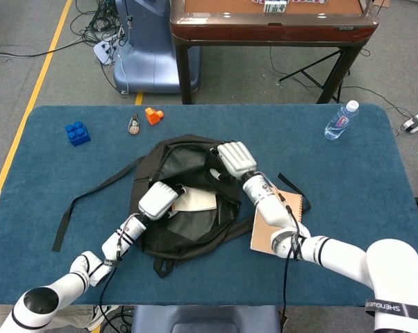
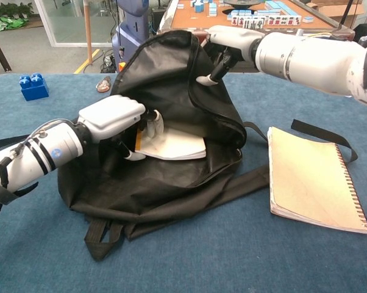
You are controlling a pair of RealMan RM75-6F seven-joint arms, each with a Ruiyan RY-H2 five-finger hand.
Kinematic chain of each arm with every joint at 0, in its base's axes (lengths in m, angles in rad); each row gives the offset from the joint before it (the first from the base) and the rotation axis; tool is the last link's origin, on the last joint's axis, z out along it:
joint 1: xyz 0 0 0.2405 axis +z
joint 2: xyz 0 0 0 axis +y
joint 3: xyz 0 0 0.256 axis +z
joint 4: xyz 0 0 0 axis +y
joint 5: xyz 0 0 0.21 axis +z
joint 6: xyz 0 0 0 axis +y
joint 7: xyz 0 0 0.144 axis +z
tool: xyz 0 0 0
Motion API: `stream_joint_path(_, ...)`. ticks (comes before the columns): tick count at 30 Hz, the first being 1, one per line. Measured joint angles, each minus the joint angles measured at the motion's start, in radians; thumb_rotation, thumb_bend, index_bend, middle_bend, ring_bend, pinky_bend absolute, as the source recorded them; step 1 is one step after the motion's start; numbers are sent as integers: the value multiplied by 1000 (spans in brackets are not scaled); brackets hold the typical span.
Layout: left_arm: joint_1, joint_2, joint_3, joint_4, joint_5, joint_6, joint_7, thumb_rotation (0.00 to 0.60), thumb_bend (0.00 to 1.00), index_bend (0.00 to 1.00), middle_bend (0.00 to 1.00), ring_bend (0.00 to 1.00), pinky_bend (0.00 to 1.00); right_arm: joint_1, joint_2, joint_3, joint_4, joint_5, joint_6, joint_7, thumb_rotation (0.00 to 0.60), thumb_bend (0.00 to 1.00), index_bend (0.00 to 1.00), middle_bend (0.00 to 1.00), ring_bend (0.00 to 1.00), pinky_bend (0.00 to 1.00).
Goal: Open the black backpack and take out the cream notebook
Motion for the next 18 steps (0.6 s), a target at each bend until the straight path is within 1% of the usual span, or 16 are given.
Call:
stream_joint_path(3,-1,-20,4,32,0,29,-21,600,297,580,572,494,440,9,-4,16,16,31,-22,14,600,468,712,474,321,268)
stream_joint_path(8,0,-56,4,89,-4,88,-63,600,327,698,713,600,529,22,-2,39,37,82,-60,37,600,469,712,475,321,268)
stream_joint_path(11,2,-73,2,118,-7,130,-103,600,335,724,762,641,547,30,3,53,50,117,-82,51,600,468,712,475,321,268)
stream_joint_path(15,9,-86,-3,135,-16,180,-162,600,341,738,794,667,559,36,13,62,63,153,-109,68,600,469,712,474,321,268)
stream_joint_path(18,17,-91,-16,136,-33,207,-208,600,349,744,813,680,577,36,20,60,66,158,-119,78,600,469,712,474,321,268)
